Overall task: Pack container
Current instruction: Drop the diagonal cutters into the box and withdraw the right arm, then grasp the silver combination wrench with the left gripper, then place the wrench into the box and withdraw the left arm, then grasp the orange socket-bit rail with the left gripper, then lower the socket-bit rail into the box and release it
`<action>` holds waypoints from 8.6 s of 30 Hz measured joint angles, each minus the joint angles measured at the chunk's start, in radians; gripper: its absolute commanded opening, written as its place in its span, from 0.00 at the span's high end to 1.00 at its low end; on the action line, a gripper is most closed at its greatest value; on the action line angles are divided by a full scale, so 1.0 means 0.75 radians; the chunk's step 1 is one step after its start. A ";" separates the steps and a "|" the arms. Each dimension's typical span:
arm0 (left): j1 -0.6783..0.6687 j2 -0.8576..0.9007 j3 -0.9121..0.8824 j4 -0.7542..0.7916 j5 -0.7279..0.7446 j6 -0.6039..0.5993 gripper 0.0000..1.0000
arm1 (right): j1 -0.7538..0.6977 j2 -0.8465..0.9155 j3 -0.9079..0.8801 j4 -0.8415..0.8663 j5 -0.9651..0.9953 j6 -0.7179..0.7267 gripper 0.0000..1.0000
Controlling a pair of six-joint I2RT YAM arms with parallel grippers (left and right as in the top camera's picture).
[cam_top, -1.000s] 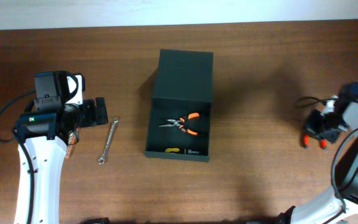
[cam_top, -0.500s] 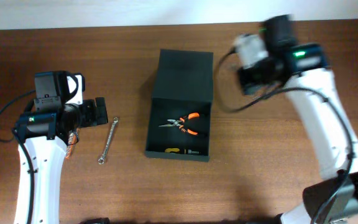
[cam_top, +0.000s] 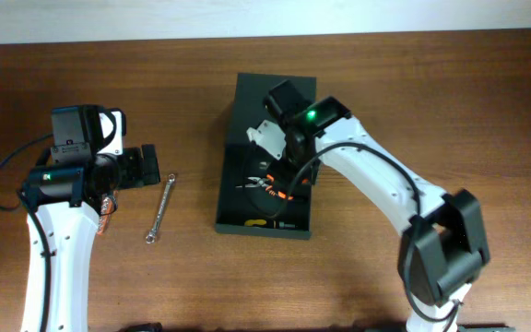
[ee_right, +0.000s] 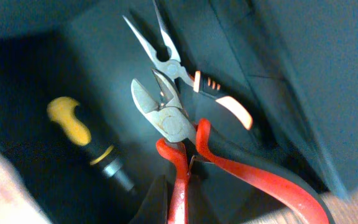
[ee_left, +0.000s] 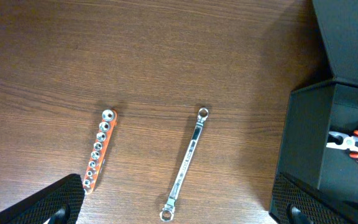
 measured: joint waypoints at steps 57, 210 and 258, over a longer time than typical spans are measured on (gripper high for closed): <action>-0.091 0.868 0.032 0.036 -0.070 0.362 0.23 | -0.989 -0.171 0.450 -0.352 0.167 0.418 0.01; 0.374 0.756 -0.119 0.223 -0.060 0.686 0.98 | -1.229 -0.171 0.450 -0.461 0.107 0.401 0.01; -0.869 1.113 0.602 -0.290 0.109 0.989 0.33 | -1.228 -0.171 0.450 -0.484 0.107 0.400 0.01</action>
